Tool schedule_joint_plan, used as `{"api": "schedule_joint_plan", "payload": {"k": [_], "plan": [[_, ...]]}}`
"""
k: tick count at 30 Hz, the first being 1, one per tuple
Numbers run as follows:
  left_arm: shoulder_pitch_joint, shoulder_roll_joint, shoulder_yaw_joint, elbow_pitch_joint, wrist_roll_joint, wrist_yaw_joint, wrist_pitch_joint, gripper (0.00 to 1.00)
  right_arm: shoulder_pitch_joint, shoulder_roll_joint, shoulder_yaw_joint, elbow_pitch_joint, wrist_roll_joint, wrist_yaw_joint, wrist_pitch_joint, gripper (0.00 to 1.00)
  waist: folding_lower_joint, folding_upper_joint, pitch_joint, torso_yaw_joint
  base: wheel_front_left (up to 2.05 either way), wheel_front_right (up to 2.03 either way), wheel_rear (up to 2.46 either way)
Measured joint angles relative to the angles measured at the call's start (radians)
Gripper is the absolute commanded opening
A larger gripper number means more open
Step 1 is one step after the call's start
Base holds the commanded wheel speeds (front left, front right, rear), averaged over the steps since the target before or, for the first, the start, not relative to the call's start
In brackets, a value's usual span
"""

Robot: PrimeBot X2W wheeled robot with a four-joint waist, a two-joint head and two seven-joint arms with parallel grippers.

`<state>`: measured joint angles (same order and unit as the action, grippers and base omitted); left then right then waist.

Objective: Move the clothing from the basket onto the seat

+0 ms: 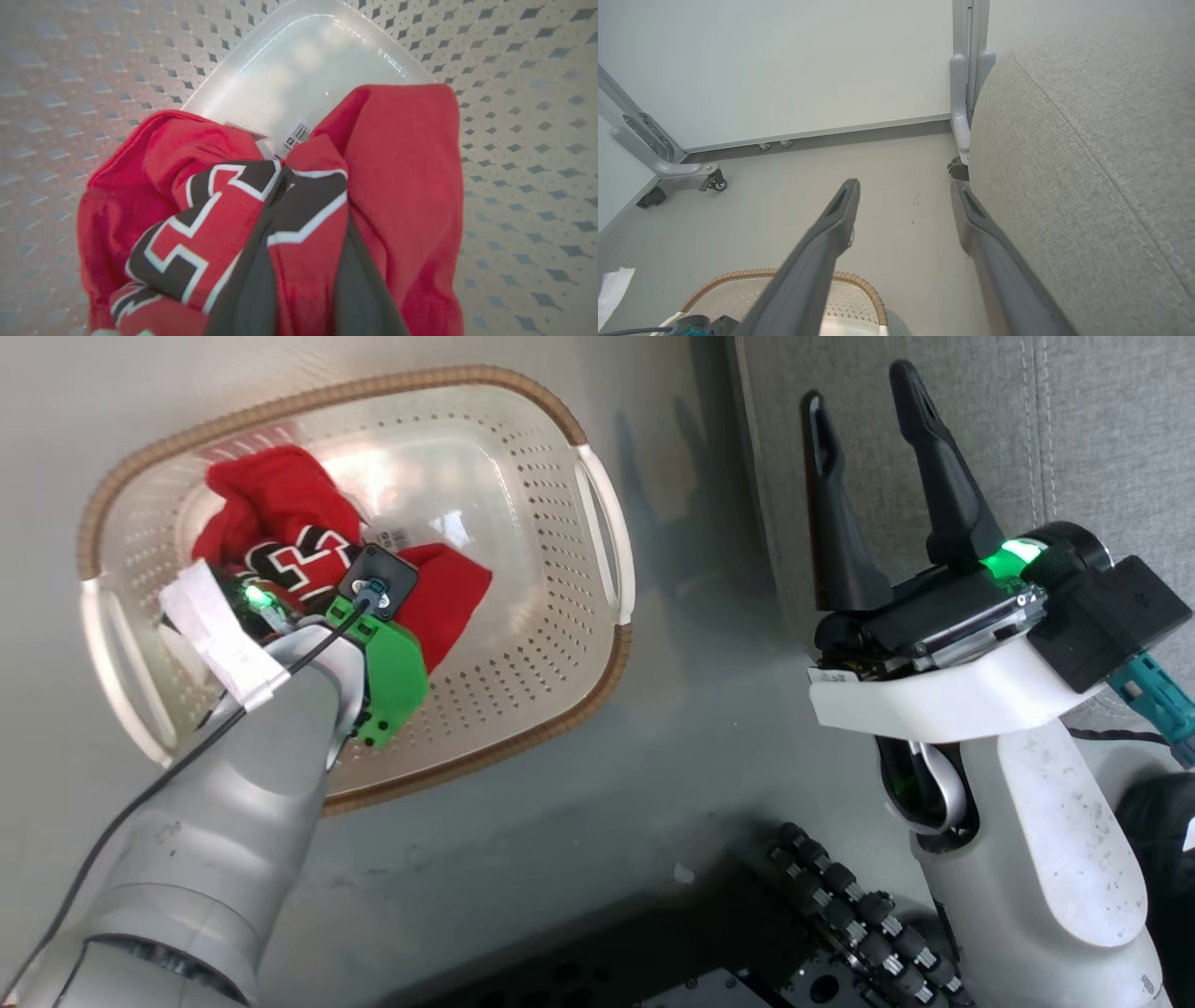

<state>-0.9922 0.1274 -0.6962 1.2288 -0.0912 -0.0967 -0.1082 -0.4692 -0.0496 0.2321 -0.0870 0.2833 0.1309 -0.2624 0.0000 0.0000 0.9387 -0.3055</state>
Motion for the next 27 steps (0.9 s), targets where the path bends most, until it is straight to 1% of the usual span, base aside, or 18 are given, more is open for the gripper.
{"api": "schedule_joint_plan", "payload": {"k": [3, 7, 14, 17, 18, 19, 23, 27], "plan": [[0.018, -0.023, 0.021, -0.017, -0.037, 0.0, -0.055, 0.0, 0.02, 0.0, -0.014, 0.006, -0.022, 0.0, 0.0, 1.0, 0.0, 0.0, -0.039, 0.02, 0.0, 0.0, 0.0], [0.044, -0.047, 0.048, -0.042, -0.083, 0.0, -0.099, 0.0, 0.049, 0.001, -0.036, 0.01, -0.043, 0.0, 0.003, 1.0, 0.0, 0.0, -0.089, 0.047, 0.0, 0.0, 0.0], [0.09, -0.068, 0.085, -0.167, -0.159, 0.0, -0.146, 0.0, 0.109, -0.002, -0.086, -0.016, -0.068, 0.0, 0.048, 1.0, 0.0, 0.0, -0.183, 0.1, 0.0, 0.0, 0.0], [0.117, -0.073, 0.1, -0.255, -0.184, 0.009, -0.15, 0.0, 0.134, -0.006, -0.101, -0.031, -0.076, 0.0, 0.07, 1.0, 0.0, 0.0, -0.224, 0.122, 0.0, 0.0, 0.0], [0.139, -0.074, 0.113, -0.332, -0.202, 0.018, -0.153, 0.0, 0.148, -0.012, -0.114, -0.04, -0.091, 0.0, 0.083, 1.0, 0.0, 0.0, -0.254, 0.137, 0.0, 0.0, 0.0], [0.154, -0.074, 0.121, -0.379, -0.208, 0.023, -0.153, 0.0, 0.157, -0.013, -0.121, -0.047, -0.094, 0.0, 0.088, 1.0, 0.0, 0.0, -0.27, 0.144, 0.0, 0.0, 0.0], [0.209, -0.073, 0.147, -0.542, -0.215, 0.039, -0.153, 0.0, 0.181, -0.012, -0.138, -0.061, -0.097, 0.0, 0.114, 1.0, 0.0, 0.0, -0.325, 0.167, 0.0, 0.0, 0.0], [0.271, -0.059, 0.185, -0.723, -0.221, 0.06, -0.153, 0.0, 0.204, -0.013, -0.146, -0.074, -0.104, 0.0, 0.139, 1.0, -0.0001, 0.0, -0.382, 0.191, 0.0, 0.0, 0.0]]}}
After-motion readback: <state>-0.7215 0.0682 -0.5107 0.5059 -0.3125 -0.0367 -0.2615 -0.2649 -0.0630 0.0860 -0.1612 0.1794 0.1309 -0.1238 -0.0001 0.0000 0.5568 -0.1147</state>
